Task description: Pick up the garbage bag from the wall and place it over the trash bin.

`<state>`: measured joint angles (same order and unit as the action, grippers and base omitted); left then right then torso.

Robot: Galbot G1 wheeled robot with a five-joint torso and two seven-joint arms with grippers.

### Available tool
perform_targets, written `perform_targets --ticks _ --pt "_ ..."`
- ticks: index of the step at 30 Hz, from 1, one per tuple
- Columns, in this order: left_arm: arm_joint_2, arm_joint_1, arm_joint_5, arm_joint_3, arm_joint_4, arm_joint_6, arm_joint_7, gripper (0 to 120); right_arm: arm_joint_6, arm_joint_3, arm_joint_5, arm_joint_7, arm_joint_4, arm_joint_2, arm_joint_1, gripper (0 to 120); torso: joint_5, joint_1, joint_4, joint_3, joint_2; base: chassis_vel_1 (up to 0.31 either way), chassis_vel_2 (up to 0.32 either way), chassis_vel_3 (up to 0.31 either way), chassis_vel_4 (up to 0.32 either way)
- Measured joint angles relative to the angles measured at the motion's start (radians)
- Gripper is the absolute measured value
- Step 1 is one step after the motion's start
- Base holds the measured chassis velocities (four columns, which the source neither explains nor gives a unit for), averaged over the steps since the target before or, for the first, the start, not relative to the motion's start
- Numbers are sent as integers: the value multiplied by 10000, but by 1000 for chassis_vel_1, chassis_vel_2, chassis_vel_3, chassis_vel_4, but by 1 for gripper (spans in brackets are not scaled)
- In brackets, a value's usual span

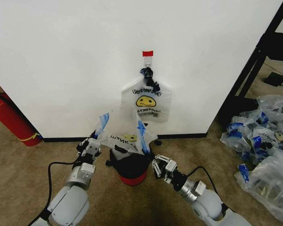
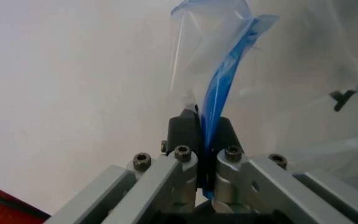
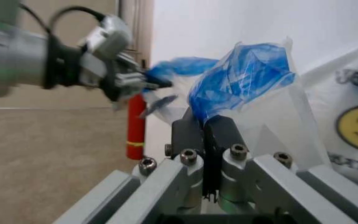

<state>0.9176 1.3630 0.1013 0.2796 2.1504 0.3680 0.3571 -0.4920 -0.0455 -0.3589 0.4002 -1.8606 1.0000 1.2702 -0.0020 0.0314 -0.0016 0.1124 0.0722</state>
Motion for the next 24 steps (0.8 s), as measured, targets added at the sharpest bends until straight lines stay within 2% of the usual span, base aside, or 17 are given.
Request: perform_targets --ticks 4,9,19,24 --pt "-328 -163 -45 -18 -155 6 -1 0 -5 12 -256 455 -139 -38 54 0 0 0 0 0 0 0 0 0 0" --pt "-396 -206 -54 -48 -158 8 0 0 -19 104 -262 485 -73 59 -30 0 0 0 0 0 0 0 0 0 0" --pt "-94 176 637 -334 -224 -404 34 0 190 772 -226 -1077 1377 578 -641 0 3 0 1 0 0 0 0 0 0" --pt "-3 488 1053 -525 -508 -688 39 0 544 924 -231 -1022 1782 609 -895 0 2 0 1 0 0 0 0 0 0"
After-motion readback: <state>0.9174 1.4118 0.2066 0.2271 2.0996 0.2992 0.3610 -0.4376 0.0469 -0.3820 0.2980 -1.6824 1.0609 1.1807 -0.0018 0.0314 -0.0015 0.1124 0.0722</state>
